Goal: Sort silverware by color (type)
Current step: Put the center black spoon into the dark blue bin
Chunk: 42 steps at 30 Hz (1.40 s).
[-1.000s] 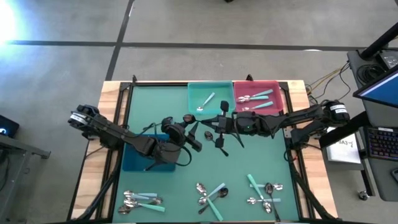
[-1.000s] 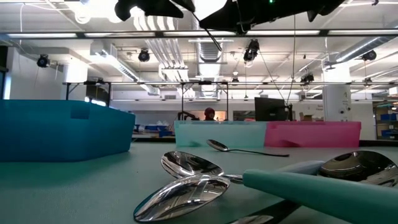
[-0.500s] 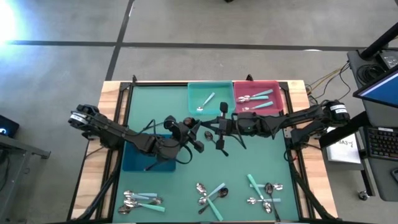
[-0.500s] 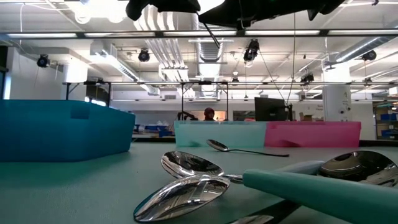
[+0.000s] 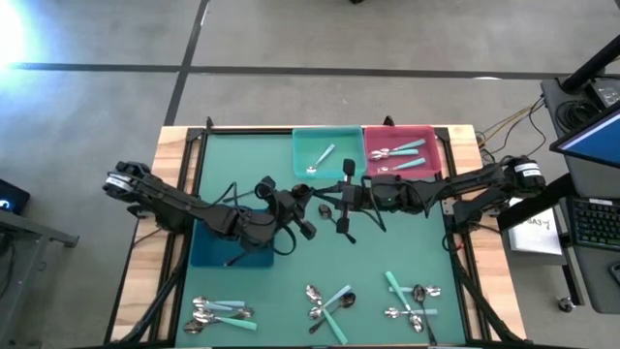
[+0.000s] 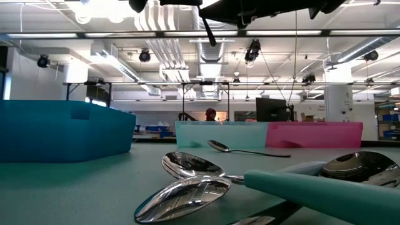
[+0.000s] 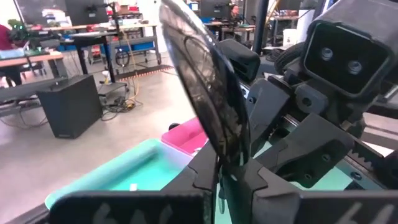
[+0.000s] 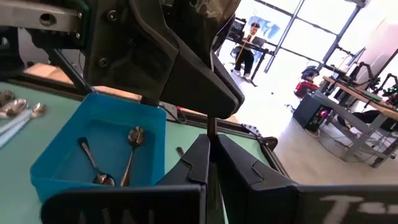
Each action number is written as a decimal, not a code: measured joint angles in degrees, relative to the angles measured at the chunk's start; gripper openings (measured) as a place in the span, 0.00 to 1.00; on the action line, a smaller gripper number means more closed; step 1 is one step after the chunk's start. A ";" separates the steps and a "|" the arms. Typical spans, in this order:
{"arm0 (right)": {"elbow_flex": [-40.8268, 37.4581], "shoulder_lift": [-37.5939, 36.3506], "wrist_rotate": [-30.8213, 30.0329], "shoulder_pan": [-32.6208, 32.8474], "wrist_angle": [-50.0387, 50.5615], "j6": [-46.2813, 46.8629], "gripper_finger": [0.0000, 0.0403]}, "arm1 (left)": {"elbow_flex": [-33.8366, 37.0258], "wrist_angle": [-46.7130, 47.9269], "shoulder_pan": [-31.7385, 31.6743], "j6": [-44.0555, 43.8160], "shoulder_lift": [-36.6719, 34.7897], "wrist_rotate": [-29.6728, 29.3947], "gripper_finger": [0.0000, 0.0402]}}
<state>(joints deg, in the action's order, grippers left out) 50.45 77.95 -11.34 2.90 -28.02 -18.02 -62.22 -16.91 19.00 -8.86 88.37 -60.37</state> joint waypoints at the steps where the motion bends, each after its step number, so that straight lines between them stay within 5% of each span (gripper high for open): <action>1: 0.08 -0.02 0.03 0.00 -0.03 0.00 0.03 | 0.00 -0.01 0.00 0.69 -0.24 0.09 0.00; 12: -0.02 -0.04 -1.03 -0.11 4.09 0.60 0.28 | 0.00 2.86 0.07 6.41 -3.66 -0.43 0.00; 19: -0.11 -1.82 -2.23 -0.09 15.00 10.33 0.40 | -0.02 31.39 0.00 -9.85 -9.11 0.73 0.00; 24: -0.11 -3.39 -2.21 -0.09 25.35 16.61 0.39 | -0.02 56.33 0.00 -28.00 -13.79 12.08 0.00; 30: -0.11 -2.85 -2.19 -0.07 33.26 25.80 0.35 | -0.01 77.24 0.00 -38.43 -15.76 34.17 0.00; 36: -0.11 0.47 -2.24 -0.07 39.35 34.92 0.33 | 0.70 84.41 0.02 -39.96 -14.59 49.18 0.00; 42: -0.11 4.74 -2.18 -0.02 43.76 39.70 0.33 | 0.74 85.48 0.02 -39.92 -12.70 50.42 0.01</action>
<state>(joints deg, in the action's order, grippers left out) 50.35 82.69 -13.52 2.87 15.75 21.68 -61.47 68.57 19.03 -48.78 75.67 -9.94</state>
